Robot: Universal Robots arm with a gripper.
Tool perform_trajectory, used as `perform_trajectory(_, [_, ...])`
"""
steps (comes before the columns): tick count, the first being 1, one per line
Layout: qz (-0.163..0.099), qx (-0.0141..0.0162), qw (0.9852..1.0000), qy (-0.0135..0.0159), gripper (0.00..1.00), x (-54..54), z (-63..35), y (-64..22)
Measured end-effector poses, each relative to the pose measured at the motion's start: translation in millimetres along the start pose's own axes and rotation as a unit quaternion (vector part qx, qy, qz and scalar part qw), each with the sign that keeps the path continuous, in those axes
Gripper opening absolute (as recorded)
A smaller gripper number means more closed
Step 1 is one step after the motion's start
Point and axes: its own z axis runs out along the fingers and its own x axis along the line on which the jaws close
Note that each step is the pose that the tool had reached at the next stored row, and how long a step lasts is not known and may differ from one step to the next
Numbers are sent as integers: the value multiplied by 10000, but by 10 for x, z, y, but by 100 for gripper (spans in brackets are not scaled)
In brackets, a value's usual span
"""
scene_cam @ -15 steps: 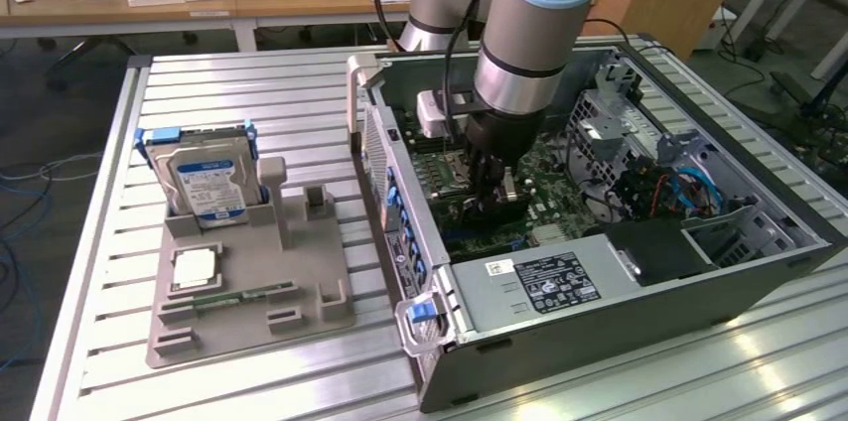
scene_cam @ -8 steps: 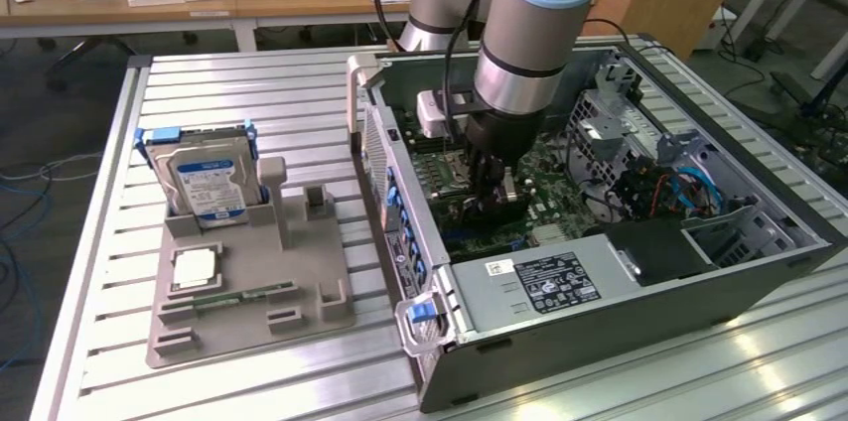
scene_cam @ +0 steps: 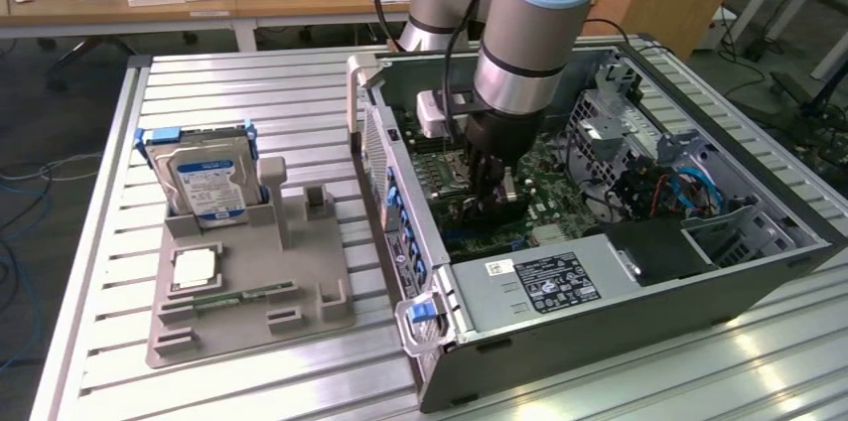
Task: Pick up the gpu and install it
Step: 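Insert the gpu into the slot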
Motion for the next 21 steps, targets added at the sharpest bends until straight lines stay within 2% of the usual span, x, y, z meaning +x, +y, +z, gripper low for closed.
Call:
perform_trajectory(6, [1,-1,10000,0,28,2,-1,29])
perform_trajectory(21, [3,-1,10000,-5,29,2,2,37])
